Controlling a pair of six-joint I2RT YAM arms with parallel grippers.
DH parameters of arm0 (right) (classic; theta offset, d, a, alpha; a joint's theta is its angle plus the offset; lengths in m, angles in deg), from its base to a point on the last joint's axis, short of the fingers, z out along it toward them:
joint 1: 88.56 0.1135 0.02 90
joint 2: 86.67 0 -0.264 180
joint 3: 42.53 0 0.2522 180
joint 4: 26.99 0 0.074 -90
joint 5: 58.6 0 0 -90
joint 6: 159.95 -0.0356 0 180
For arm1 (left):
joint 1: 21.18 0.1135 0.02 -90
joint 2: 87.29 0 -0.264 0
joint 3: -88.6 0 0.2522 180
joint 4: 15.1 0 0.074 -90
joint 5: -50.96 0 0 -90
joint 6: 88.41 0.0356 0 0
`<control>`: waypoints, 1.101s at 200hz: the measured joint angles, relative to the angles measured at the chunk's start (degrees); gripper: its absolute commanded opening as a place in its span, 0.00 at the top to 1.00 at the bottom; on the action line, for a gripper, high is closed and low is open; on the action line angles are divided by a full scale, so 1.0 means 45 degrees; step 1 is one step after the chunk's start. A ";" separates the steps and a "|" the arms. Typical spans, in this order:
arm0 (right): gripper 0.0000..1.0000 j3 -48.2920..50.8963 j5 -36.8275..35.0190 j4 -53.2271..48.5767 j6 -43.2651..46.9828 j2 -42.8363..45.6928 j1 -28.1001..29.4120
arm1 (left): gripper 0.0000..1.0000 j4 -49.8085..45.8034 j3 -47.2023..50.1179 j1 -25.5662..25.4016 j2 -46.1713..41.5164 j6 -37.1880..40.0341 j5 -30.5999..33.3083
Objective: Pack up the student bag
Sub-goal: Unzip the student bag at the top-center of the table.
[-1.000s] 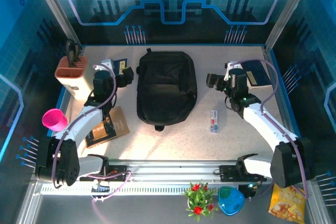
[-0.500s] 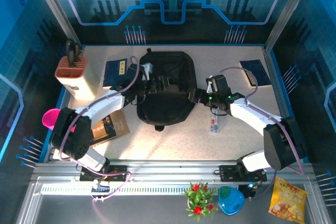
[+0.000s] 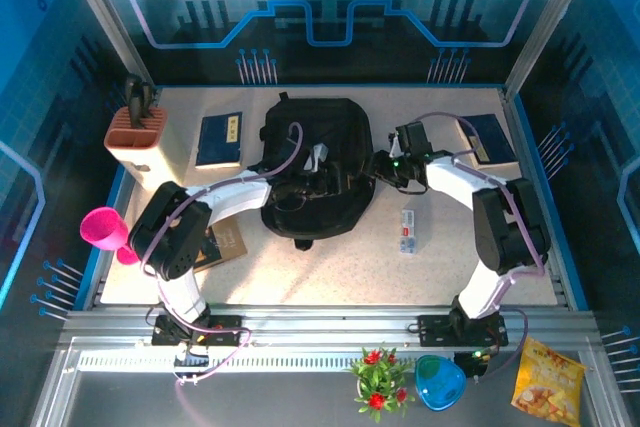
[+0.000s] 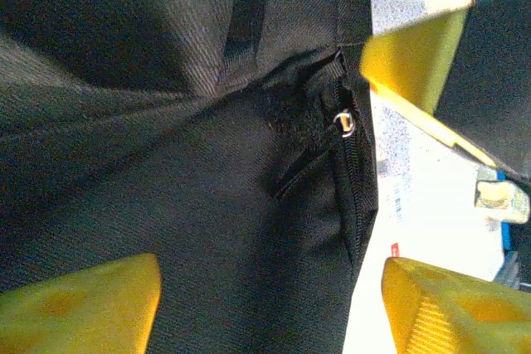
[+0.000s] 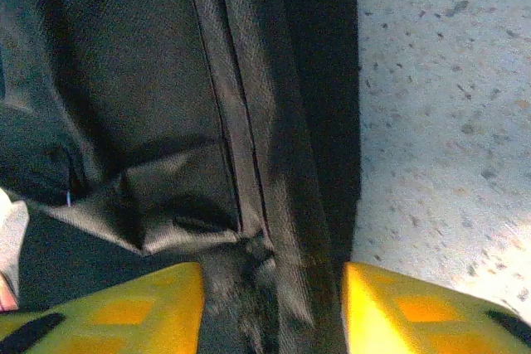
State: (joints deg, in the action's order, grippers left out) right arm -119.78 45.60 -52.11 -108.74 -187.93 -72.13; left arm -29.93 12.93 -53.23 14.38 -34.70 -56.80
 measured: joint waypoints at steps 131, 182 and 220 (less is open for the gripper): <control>0.93 0.0549 0.4109 0.2288 -0.1583 -0.1127 -0.0748 | 0.47 0.0058 -0.0811 -0.0131 0.1229 -0.0903 -0.0160; 0.94 0.1044 0.5246 0.4080 -0.3075 -0.1122 -0.0831 | 0.48 0.1195 -0.0806 0.0049 0.1549 -0.2093 -0.0588; 0.94 0.1214 0.5552 0.4799 -0.3609 -0.1122 -0.0831 | 0.52 0.2448 -0.0714 0.0063 0.1642 -0.2871 -0.1447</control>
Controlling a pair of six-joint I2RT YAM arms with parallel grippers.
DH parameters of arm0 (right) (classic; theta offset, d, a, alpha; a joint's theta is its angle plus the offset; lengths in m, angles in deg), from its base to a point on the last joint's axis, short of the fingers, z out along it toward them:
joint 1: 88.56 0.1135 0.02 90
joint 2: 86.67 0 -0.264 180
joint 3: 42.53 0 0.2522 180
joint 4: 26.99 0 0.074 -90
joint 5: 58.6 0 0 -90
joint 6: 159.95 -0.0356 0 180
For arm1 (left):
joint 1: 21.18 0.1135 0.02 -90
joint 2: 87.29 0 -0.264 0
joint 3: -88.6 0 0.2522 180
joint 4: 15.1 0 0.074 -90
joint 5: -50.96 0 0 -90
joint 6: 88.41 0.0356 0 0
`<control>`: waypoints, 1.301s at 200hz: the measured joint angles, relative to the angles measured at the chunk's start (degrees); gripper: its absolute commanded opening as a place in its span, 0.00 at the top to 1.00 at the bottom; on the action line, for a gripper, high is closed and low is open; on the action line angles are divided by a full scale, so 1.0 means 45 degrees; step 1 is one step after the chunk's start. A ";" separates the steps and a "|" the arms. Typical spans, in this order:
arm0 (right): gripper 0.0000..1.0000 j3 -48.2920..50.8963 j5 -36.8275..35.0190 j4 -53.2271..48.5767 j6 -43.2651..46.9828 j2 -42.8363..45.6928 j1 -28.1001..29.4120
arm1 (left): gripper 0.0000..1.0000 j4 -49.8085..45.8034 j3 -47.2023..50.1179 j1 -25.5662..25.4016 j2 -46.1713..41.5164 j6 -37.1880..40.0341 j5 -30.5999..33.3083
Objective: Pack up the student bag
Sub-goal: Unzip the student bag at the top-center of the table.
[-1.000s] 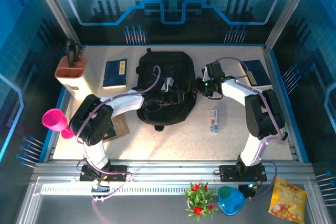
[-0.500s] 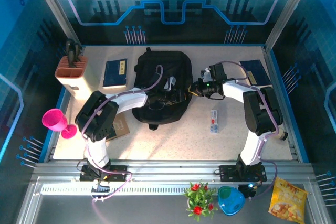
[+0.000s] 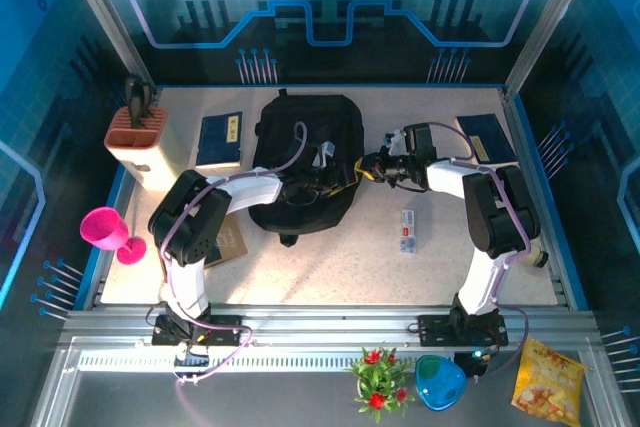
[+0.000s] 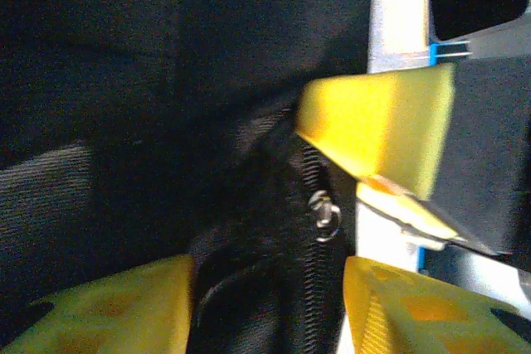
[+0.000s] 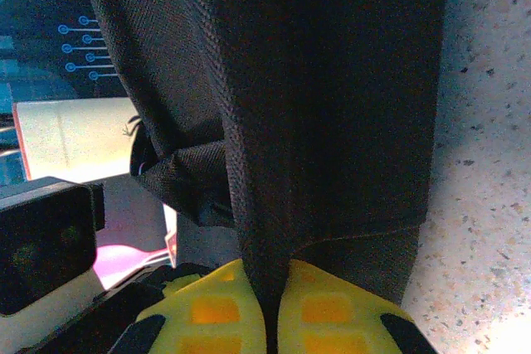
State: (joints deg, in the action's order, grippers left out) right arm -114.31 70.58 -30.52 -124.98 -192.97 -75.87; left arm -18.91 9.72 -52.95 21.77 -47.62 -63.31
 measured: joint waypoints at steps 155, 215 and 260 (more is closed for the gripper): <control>0.95 0.0160 0.0068 0.0321 -0.0253 -0.0005 0.0000 | 0.71 0.1574 0.0607 0.0369 0.0019 -0.0384 -0.0243; 0.96 0.0160 0.0068 0.0321 -0.0257 -0.0005 0.0000 | 0.71 0.1564 0.0806 0.0369 0.0019 -0.0092 -0.0248; 0.96 0.0160 0.0068 0.0321 -0.0355 0.0000 0.0000 | 0.65 0.1530 0.0850 0.0369 0.0015 0.0257 -0.0597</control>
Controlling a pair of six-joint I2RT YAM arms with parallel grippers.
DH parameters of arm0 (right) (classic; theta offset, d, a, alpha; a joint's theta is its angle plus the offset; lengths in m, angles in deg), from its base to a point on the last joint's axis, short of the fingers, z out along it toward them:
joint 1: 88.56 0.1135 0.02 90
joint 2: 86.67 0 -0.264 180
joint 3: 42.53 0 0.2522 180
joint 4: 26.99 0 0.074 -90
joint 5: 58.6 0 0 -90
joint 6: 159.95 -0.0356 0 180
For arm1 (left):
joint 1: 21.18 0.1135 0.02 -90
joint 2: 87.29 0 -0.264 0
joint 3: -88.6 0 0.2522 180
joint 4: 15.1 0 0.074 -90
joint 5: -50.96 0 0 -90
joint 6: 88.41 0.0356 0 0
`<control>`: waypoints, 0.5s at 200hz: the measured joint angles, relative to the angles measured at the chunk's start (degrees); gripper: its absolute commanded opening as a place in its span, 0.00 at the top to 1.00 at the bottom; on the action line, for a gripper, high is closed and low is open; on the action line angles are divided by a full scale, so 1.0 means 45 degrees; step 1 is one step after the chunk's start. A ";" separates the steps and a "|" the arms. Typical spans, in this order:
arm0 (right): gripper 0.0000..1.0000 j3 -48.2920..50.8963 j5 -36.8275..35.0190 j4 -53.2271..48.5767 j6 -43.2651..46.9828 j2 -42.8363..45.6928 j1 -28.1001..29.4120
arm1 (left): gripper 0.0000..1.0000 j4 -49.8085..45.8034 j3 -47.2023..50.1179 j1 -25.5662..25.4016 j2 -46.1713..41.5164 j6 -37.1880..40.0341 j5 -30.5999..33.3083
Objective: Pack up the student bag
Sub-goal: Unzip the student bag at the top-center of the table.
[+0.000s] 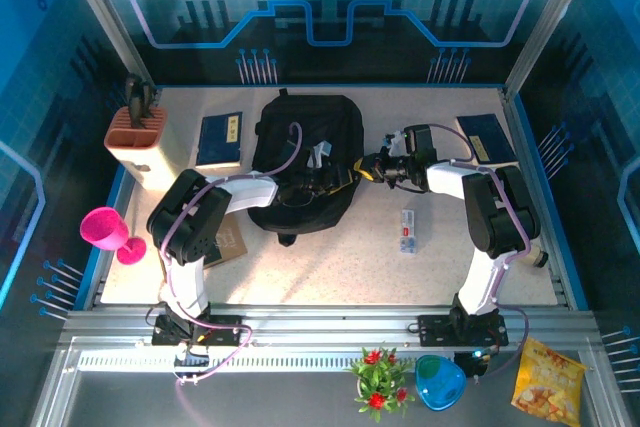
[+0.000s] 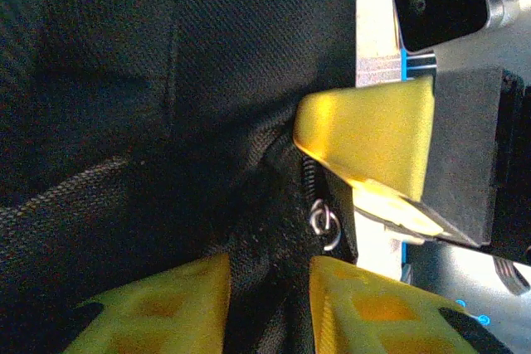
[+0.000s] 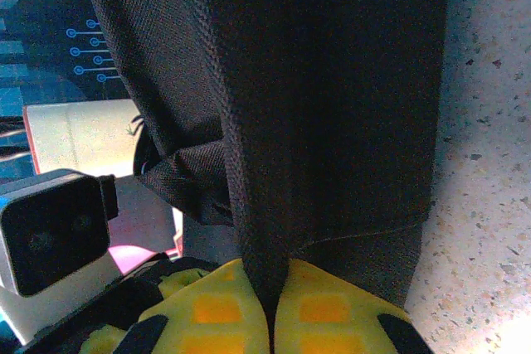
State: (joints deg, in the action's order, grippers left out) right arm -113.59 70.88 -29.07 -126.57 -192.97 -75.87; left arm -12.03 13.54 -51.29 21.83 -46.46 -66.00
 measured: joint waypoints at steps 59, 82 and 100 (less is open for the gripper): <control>0.96 0.0000 0.0000 0.0000 -0.0049 -0.0005 0.0000 | 0.82 0.0005 0.0015 0.0000 0.0005 0.0321 -0.0291; 0.96 0.0000 0.0000 0.0000 -0.0049 0.0000 0.0000 | 0.92 -0.0005 0.0015 0.0000 0.0005 0.0413 -0.0301; 0.90 0.0000 -0.0010 0.0000 -0.0049 -0.0005 0.0000 | 0.99 -0.0024 0.0019 0.0000 0.0000 0.0505 -0.0277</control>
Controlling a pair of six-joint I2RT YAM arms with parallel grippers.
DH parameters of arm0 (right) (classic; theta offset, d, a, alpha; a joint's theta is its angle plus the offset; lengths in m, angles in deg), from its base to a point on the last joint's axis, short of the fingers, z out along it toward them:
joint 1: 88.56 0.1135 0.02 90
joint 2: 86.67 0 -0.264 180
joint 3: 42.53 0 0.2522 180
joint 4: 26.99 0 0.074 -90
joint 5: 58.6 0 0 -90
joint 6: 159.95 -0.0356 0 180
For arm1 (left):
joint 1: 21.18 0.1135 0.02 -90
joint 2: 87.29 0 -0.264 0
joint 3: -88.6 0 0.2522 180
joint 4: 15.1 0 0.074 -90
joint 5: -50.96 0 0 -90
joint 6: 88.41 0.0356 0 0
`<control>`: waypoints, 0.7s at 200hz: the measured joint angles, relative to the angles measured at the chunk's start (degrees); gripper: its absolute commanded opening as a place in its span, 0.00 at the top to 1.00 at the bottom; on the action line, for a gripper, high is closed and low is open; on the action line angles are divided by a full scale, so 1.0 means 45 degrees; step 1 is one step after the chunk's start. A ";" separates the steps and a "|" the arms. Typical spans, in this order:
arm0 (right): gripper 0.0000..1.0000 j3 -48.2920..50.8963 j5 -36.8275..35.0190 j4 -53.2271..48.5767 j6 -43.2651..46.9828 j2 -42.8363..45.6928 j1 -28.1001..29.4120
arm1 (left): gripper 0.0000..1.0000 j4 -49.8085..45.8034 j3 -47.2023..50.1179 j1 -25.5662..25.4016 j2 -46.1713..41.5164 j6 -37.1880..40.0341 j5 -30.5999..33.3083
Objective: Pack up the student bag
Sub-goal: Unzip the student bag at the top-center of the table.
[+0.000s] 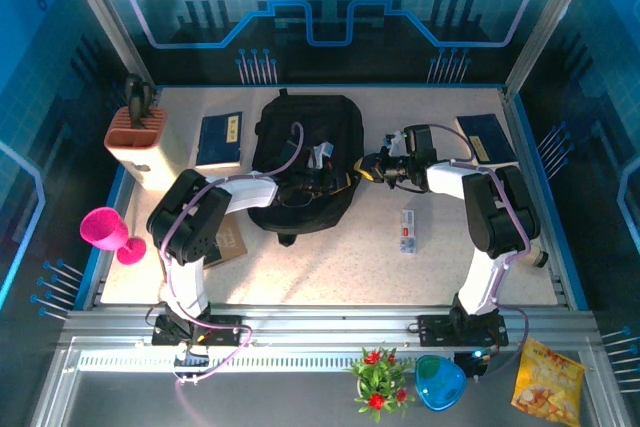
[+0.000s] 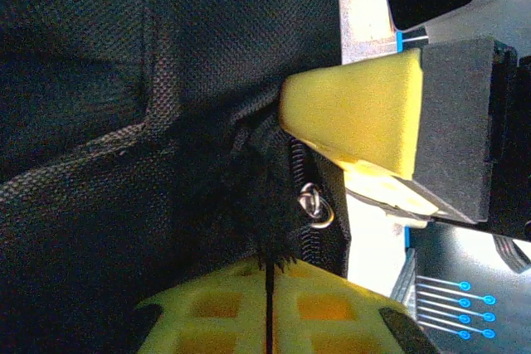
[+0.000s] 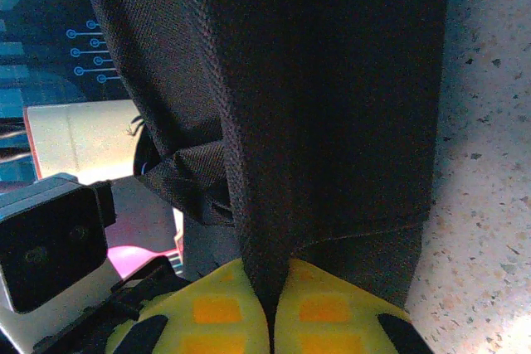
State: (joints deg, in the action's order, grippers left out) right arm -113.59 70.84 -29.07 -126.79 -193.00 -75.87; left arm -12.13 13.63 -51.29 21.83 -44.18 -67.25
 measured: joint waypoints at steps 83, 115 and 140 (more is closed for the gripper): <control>0.78 -0.0369 -0.0661 -0.0151 0.0345 -0.0248 0.0005 | 1.00 -0.0869 0.0000 0.0000 -0.0690 0.0942 0.0117; 0.89 -0.0724 -0.1049 -0.0602 0.0811 -0.0554 0.0024 | 1.00 -0.1311 0.0000 0.0000 -0.0738 0.1112 0.0151; 0.95 -0.0957 -0.1180 -0.0831 0.1010 -0.0704 0.0034 | 1.00 -0.2001 -0.0015 0.0000 -0.0865 0.1384 0.0238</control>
State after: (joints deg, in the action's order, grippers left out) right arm -117.90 65.53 -32.81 -122.24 -196.17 -75.72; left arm -21.14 13.56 -51.29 17.94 -37.96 -66.18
